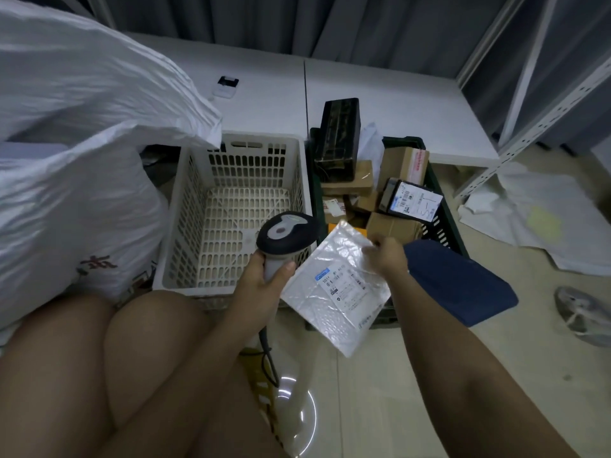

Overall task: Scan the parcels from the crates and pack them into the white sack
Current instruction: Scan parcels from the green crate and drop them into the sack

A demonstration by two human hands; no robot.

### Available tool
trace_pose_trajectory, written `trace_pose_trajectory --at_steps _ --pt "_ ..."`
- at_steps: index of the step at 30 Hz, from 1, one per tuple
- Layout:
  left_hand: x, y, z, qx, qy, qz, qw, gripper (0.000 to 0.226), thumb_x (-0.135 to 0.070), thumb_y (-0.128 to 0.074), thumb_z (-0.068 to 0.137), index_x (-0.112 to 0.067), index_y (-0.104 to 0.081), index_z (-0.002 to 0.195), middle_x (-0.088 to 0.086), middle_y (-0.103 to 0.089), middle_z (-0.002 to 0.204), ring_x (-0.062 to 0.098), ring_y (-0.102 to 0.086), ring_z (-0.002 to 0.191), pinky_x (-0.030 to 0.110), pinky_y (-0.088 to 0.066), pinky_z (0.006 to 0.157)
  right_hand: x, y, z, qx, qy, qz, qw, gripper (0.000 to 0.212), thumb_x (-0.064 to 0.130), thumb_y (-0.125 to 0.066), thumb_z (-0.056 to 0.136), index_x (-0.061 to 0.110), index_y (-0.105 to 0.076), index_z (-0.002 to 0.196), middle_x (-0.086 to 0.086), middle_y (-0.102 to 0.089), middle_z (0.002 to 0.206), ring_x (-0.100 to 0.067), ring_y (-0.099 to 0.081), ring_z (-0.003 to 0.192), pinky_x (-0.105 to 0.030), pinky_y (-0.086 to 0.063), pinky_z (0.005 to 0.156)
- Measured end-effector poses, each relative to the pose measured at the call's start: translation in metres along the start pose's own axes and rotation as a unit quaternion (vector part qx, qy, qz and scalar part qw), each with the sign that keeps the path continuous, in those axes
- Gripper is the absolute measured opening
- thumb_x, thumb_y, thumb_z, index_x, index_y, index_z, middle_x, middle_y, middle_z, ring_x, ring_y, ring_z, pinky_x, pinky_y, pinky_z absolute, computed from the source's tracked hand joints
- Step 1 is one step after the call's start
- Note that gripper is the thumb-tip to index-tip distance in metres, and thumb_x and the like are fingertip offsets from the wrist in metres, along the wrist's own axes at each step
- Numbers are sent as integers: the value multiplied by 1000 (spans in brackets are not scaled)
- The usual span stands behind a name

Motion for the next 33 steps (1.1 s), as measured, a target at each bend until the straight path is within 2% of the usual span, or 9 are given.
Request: trace_pose_trajectory --at_steps 3,6,8,10,14,17,20,25,33 --pt "-4 1 3 5 -4 -21 1000 33 -18 -56 93 -15 -51 126 -5 -64 110 7 -61 100 11 -47 77 8 41 -6 -73 8 151 986 20 17 -59 93 12 -66 111 -4 -66 99 -28 -62 98 -38 -51 82" --pt "-13 5 5 -3 -9 -32 999 36 -20 -54 94 -11 -50 129 -1 -63 111 10 -59 100 15 -46 79 8 71 -28 -101 6 352 931 7 8 -60 90 15 -58 93 -2 -65 87 -21 -64 83 -32 -53 70" --pt "-19 6 6 0 -14 -38 999 37 -21 -54 94 -12 -49 130 2 -63 114 14 -60 104 20 -46 84 6 77 -43 -86 -2 442 893 12 4 -60 91 13 -56 99 -2 -68 88 -18 -66 81 -30 -54 68" --pt "-29 6 5 7 -28 -37 999 36 -21 -54 95 -14 -48 129 3 -62 116 15 -59 106 22 -46 88 7 80 -55 -86 5 468 880 17 3 -59 91 13 -57 104 -2 -70 91 -18 -68 84 -33 -56 74" --pt "-48 6 -1 18 -59 -22 998 43 -21 -54 94 -13 -44 135 7 -60 123 18 -57 113 30 -45 97 17 80 -73 -96 13 514 852 18 1 -58 92 18 -56 96 0 -69 90 -14 -68 83 -31 -55 71" --pt "-58 4 -9 39 -80 13 996 49 -24 -54 95 -19 -38 141 0 -55 132 15 -52 120 35 -40 105 27 78 -82 -92 14 533 841 19 2 -58 93 20 -55 95 -1 -69 91 -16 -67 86 -33 -55 74" --pt "-67 5 -14 42 -90 37 994 49 -24 -52 96 -20 -36 142 -2 -52 133 15 -50 122 33 -39 104 38 79 -89 -82 18 543 836 20 3 -58 93 23 -55 95 -2 -70 92 -20 -68 89 -38 -56 78" --pt "-81 7 -20 45 -113 45 991 54 -22 -53 96 -27 -29 143 -16 -43 133 3 -40 122 22 -30 98 47 84 -98 -84 29 540 837 22 5 -59 93 26 -56 95 -2 -69 94 -18 -68 86 -38 -57 76" --pt "-85 3 -26 68 -133 90 985 57 -25 -54 95 -26 -27 145 -14 -41 136 5 -38 126 23 -29 101 48 90 -103 -83 32 535 840 23 3 -59 93 26 -56 95 -1 -70 92 -19 -67 88 -43 -55 84"
Point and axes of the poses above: each hand's wrist, its own z-axis towards the middle knuckle, its own y-axis out of the back of the hand, x = y × z, the point moved 8 cm from there along z, towards the middle knuckle
